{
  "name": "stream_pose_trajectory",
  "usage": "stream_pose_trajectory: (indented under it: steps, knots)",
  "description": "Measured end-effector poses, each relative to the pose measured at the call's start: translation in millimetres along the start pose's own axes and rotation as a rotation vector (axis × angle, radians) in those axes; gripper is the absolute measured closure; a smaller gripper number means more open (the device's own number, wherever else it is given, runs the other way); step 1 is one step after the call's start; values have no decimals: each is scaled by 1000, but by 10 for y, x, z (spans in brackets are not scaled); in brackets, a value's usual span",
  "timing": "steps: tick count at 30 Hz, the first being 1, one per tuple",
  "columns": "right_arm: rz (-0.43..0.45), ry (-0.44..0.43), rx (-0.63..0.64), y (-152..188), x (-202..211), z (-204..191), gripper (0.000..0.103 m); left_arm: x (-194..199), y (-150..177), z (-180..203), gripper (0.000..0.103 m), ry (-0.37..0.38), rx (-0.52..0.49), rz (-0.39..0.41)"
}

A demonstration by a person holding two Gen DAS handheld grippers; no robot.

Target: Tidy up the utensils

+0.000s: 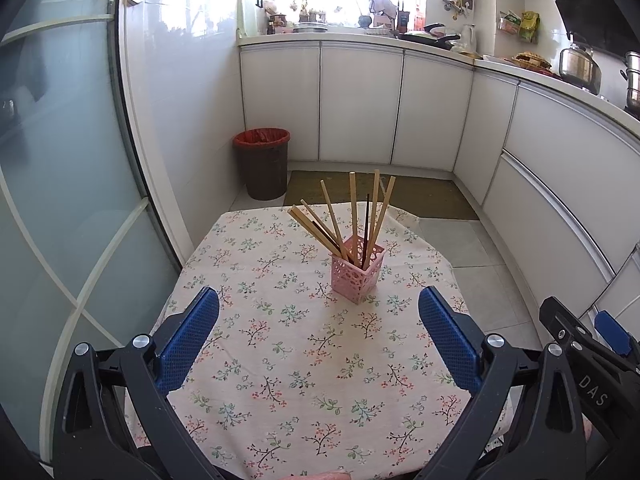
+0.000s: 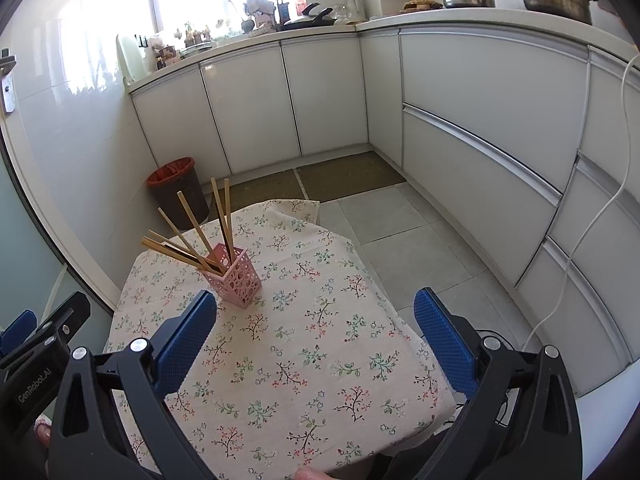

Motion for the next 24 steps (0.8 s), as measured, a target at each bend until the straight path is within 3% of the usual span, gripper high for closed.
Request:
stream_pose_trajectory:
  steps: [24]
  knots:
    - [-20,-5,-4,0,-38,12,7,-43,11,7,7,-18,-3,-8]
Point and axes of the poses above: each gripper's, at about its wrist camera, not at the fingertips, and x roughly against the way its jaws point, z to its right, y to its underside, the point moved 3 cm from there along -x, roughly the way its jaws point, and after that the axes turned 10 degrees about -z, right-handed, at the moved point
